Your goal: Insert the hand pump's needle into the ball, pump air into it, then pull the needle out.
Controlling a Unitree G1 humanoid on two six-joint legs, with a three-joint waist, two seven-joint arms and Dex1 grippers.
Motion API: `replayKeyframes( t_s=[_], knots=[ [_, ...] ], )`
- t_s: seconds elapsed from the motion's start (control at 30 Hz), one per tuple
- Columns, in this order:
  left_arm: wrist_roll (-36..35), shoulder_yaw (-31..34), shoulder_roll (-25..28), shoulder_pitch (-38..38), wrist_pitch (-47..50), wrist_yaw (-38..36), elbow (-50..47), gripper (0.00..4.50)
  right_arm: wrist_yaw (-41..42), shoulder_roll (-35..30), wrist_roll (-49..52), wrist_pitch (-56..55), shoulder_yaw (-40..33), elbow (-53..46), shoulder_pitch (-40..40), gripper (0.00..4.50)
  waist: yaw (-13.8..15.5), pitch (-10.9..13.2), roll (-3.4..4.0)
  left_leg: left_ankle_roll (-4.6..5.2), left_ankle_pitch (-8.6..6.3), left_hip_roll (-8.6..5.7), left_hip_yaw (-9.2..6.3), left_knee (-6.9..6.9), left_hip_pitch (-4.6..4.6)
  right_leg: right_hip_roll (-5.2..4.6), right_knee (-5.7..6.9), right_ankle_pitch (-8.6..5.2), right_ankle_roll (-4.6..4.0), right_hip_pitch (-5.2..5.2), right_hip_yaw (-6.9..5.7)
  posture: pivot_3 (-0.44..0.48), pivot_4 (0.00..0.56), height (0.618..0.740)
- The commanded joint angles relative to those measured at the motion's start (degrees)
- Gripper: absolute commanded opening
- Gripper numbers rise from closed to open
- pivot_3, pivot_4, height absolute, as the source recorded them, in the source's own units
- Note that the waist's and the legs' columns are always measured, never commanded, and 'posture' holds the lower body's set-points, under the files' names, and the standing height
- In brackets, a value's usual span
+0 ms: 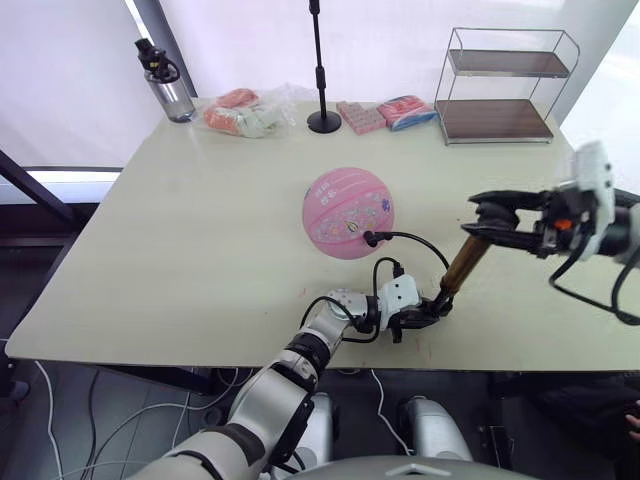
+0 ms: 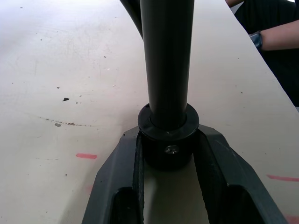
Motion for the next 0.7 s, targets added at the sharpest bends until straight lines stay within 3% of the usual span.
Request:
replayKeyframes(
  t_s=[0.03,0.3,0.7],
  knots=[
    [2.23,-1.06,0.77,2.35,2.04,0.35,4.22,1.07,-0.33,-3.68,5.41,4.03,-6.50,-0.54,-5.81,1.83,-0.03,0.08,0.10,0.00,0.00,0.00,0.02,0.02,0.00,-0.01,0.00,0.00,0.00,-0.01,0.01,0.000,0.150,0.731],
    [2.26,-1.05,0.66,2.24,2.04,0.42,4.42,1.07,-0.75,-5.83,7.97,8.21,-6.86,0.61,-10.48,1.83,0.00,0.10,0.10,0.00,0.00,0.00,0.04,0.02,-0.02,-0.03,0.00,0.00,0.01,-0.04,0.02,0.000,0.150,0.731],
    [2.56,-1.05,0.81,2.52,1.78,0.68,4.48,1.07,-2.88,4.55,-6.30,-3.50,3.86,-2.28,9.09,1.83,-0.12,-0.24,-0.27,0.00,0.00,0.07,0.01,0.00,0.13,0.05,0.00,0.01,0.03,0.07,-0.01,0.000,0.150,0.731]
  ],
)
